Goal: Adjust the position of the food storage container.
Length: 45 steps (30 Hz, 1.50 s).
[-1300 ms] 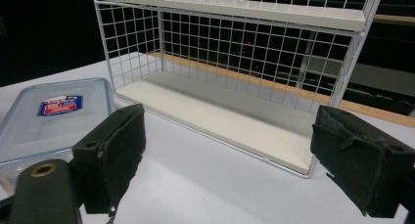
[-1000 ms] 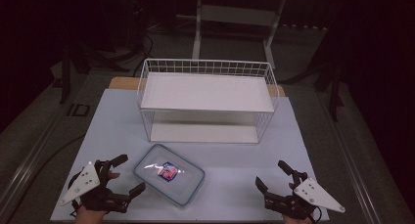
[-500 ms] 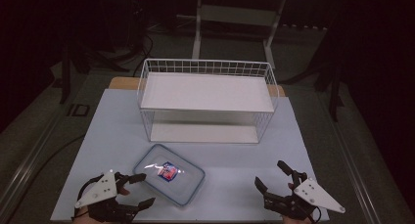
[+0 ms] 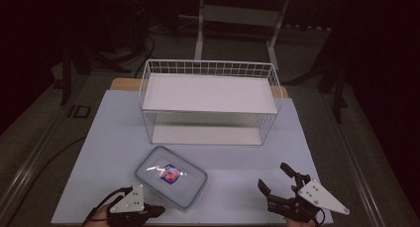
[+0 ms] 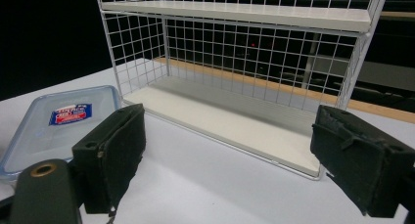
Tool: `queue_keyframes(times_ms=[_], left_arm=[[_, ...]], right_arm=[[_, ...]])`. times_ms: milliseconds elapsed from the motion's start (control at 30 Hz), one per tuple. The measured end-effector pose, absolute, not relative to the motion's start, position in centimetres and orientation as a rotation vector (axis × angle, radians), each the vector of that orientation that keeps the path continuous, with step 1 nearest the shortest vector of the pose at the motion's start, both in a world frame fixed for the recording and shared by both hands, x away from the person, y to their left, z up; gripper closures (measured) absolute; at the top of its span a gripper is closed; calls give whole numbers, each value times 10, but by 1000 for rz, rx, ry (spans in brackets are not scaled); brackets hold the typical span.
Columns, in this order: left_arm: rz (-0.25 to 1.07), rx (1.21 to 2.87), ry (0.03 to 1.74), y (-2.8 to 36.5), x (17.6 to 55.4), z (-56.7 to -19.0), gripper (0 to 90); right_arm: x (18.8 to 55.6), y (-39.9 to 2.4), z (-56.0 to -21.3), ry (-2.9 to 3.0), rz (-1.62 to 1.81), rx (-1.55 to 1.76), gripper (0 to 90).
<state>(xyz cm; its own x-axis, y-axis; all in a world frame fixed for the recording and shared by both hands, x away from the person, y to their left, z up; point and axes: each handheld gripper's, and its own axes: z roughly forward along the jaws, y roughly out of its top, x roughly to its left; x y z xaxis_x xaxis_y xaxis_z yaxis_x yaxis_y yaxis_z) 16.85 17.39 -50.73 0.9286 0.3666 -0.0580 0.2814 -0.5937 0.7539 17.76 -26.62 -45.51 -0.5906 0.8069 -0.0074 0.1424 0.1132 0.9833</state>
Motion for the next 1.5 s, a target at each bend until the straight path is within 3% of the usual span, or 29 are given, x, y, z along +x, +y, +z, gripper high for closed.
queue_keyframes(times_ms=[367,967,1300,1500], left_arm=[[130,2314,430,152,185,-518,897],[151,2298,472,111,215,-519,898],[153,2226,523,108,225,-509,897],[222,2204,518,133,216,-492,897]], right_arm=[[179,-268,-456,1833,1526,928,131],[180,-268,-456,1851,1541,923,133],[180,-267,-457,1862,1540,923,133],[179,-266,-457,1866,1541,917,132]])
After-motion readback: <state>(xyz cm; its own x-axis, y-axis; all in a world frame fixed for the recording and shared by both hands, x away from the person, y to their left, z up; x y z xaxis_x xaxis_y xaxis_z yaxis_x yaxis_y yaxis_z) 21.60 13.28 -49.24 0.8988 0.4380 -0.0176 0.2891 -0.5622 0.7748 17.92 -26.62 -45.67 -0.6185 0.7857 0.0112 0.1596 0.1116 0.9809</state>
